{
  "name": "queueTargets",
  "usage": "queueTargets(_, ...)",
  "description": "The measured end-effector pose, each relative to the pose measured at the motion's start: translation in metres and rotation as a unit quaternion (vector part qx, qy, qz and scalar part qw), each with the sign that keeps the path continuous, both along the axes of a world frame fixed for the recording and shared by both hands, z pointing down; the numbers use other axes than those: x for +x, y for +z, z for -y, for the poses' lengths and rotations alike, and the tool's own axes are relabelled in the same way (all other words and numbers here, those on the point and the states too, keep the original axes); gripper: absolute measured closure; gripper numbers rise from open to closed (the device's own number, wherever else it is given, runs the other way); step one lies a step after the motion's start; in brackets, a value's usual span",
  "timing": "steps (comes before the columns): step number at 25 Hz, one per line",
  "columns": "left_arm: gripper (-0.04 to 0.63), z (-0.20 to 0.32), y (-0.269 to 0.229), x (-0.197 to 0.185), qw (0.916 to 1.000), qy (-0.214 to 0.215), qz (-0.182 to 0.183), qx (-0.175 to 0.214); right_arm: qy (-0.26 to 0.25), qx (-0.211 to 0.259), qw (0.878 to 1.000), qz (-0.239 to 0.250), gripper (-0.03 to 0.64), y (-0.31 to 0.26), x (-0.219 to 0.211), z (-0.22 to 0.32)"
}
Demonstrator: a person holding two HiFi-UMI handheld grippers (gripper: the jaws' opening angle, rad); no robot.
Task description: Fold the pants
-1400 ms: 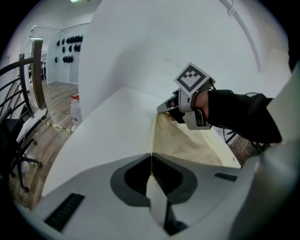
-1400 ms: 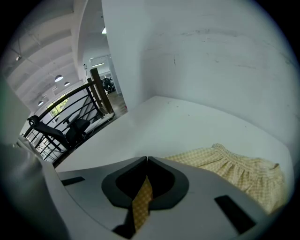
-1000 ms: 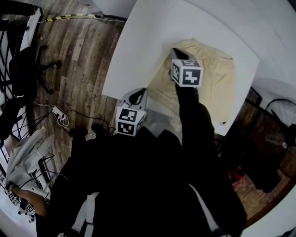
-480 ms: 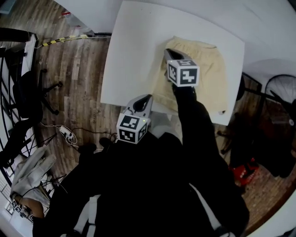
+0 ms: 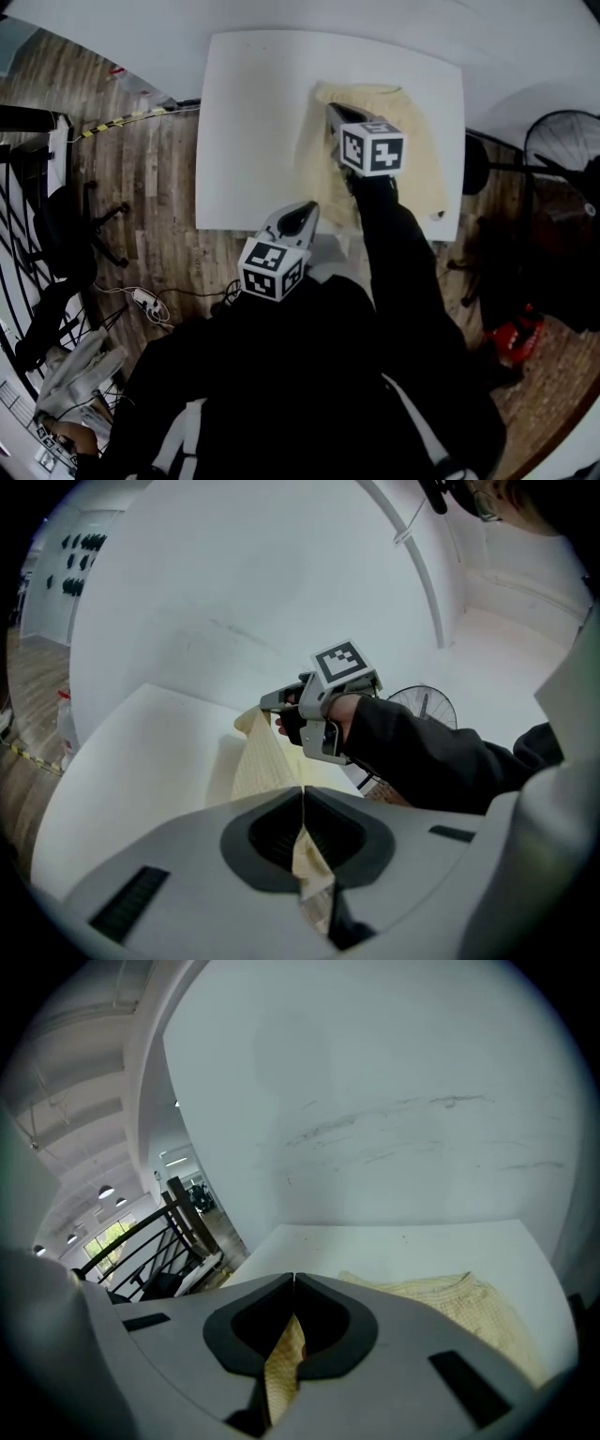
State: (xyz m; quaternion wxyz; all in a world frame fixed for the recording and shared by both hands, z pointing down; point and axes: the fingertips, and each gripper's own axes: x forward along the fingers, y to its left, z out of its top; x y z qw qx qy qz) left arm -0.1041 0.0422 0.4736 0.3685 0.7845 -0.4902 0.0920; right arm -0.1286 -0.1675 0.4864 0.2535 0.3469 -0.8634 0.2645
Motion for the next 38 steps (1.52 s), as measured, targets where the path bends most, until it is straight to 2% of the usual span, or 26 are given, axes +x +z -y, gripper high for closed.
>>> queueTargets(15,0.584,0.024,-0.030,0.104,0.9950,0.099,-0.006,0.017,0.003,0.015,1.000,-0.003,0.609,-0.031,0.093,0.023)
queueTargets(26,0.584,0.045,-0.039,0.181,0.9874,0.146,-0.059,0.001,0.023,0.000,1.000,0.021,0.609,-0.027,0.159,0.042)
queueTargets(38,0.584,0.071,-0.017,0.256,0.9799,0.161,-0.109,-0.043,0.014,-0.025,1.000,-0.001,0.609,0.007,0.225,0.067)
